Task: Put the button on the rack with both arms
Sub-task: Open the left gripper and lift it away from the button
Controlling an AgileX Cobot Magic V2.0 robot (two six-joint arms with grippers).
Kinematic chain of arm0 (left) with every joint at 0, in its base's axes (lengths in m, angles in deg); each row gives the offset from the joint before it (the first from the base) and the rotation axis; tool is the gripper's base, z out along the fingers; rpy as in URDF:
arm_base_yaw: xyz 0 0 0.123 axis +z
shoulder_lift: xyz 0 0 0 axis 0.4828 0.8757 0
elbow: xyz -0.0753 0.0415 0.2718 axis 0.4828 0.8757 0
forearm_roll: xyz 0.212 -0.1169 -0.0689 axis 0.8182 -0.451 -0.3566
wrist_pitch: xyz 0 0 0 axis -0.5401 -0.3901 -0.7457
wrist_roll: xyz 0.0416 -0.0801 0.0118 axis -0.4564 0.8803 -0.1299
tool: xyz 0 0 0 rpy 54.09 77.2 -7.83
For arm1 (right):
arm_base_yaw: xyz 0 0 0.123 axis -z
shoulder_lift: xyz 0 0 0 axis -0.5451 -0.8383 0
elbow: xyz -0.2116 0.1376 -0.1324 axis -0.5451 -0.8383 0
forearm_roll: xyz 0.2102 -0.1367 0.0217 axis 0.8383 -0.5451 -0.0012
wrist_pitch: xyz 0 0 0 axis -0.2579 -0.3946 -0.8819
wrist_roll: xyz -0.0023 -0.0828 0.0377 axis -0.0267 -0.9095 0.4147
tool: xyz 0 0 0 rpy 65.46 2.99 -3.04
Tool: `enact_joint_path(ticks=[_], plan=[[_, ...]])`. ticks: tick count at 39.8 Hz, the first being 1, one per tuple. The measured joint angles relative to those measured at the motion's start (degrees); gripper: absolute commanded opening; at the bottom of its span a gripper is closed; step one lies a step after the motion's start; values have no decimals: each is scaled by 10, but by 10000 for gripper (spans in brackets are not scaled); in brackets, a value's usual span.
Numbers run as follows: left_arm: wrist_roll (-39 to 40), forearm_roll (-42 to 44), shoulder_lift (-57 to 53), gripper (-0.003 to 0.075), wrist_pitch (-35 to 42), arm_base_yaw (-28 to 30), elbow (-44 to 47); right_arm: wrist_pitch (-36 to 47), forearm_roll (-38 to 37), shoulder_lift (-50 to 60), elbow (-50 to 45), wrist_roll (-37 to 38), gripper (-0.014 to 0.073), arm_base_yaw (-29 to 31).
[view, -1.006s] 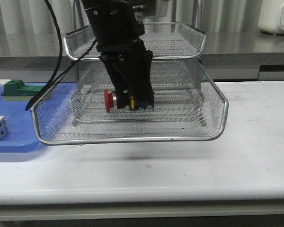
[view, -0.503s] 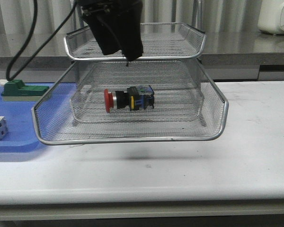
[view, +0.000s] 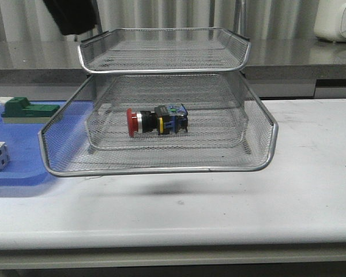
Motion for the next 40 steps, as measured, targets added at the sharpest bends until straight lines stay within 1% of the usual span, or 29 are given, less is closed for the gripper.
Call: enact_joint_path(ticks=[5, 10, 13, 18, 23, 30, 34, 40], plan=[[26, 1, -42, -19, 0, 58, 41, 0, 0, 0, 0, 0, -60, 0], [51, 1, -96, -19, 11, 127, 108, 0, 0, 0, 0, 0, -60, 0], [63, -4, -141, -19, 50, 171, 160, 0, 0, 0, 0, 0, -60, 0], [68, -22, -214, -19, 131, 211, 251, 0, 0, 0, 0, 0, -60, 0], [71, -35, -303, -19, 233, 219, 362, 0, 0, 0, 0, 0, -60, 0], [71, -43, -447, -19, 343, 219, 504, 0, 0, 0, 0, 0, -60, 0], [71, -44, -541, -19, 376, 219, 568, 0, 0, 0, 0, 0, -60, 0], [71, -44, -673, -19, 393, 219, 637, 0, 0, 0, 0, 0, -60, 0]])
